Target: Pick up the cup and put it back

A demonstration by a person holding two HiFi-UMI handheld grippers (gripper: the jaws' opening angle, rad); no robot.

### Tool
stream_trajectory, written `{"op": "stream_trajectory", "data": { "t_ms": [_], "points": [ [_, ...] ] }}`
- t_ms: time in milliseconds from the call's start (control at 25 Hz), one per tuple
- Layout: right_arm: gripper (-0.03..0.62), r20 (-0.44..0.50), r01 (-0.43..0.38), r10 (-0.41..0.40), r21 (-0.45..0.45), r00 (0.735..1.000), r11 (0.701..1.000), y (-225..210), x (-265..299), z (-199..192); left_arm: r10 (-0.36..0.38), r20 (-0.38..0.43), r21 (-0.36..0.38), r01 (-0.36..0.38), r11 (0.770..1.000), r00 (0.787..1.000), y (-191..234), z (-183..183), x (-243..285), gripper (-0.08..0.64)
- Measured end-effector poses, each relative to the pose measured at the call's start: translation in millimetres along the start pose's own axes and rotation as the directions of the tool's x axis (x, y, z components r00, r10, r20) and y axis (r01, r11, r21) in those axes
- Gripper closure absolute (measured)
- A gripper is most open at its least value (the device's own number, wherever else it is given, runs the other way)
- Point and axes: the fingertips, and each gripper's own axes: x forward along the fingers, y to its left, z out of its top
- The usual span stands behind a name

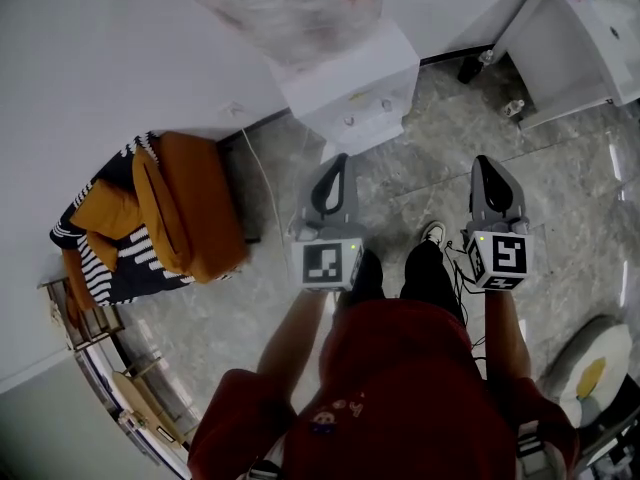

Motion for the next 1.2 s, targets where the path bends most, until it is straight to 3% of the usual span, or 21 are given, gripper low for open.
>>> {"op": "stream_trajectory", "data": {
  "t_ms": [360,560,760,1000,1200],
  "points": [
    [0.589,0.026,-0.051,0.053,-0.068,0.998,0.996,-15,54,-52,-0.022,-0.02,0.037,0.023,0.999,1.0,-10,-74,43,0.56],
    [0.589,0.003,-0.039,0.039,-0.053,0.999,0.998,-28,84,-119,-0.021,-0.029,0.022,0.022,1.0,0.999,-6,-140,65,0.56],
    [0.589,0.024,-0.029,0.03,-0.045,0.999,0.999,-38,125,-209,-0.041,-0.027,0.052,0.042,0.998,0.999,-3,-238,92,0.56],
    [0.59,0.056,-0.074,0.078,-0.069,0.995,0.995,-27,177,-335,-0.198,-0.066,0.13,0.205,0.97,0.978,-27,-396,125,0.56],
    [0.589,0.065,-0.099,0.106,-0.1,0.992,0.99,-25,220,-448,-0.242,-0.074,0.147,0.251,0.957,0.967,-29,-515,149,0.56]
  ]
}}
